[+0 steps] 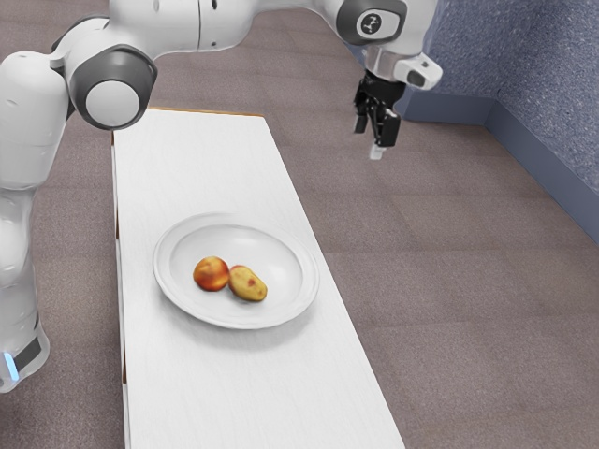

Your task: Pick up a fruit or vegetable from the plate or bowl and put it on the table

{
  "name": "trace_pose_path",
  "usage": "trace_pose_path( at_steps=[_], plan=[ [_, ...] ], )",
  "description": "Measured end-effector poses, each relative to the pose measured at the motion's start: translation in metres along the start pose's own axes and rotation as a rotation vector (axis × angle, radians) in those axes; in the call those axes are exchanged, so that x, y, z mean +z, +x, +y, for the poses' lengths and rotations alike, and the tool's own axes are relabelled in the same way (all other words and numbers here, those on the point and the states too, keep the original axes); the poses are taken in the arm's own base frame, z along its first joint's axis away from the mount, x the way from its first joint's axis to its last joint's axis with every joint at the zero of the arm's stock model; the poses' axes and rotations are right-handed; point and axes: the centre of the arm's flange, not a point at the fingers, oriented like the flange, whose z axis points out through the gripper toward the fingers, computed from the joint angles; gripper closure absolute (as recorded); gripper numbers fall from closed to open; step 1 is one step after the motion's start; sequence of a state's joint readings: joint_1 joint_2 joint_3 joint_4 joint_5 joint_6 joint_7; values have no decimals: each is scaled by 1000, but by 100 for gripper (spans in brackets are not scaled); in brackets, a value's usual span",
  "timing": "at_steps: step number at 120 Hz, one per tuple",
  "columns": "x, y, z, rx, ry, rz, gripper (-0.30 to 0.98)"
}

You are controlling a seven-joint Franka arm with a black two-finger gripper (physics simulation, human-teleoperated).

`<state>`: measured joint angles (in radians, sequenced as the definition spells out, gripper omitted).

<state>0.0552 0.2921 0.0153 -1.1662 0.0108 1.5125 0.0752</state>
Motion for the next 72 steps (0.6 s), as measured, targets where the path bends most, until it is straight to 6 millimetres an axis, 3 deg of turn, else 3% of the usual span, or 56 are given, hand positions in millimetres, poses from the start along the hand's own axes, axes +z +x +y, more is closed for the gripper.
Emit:
trace_pose_path(
  at_steps=[38, 58, 72],
  plan=[
    [-6, 3, 7, 22, 4, 39, 0],
    [-6, 4, 20, 47, -21, 42, 0],
    [0, 3, 41, 77, -44, 13, 0]
  ],
)
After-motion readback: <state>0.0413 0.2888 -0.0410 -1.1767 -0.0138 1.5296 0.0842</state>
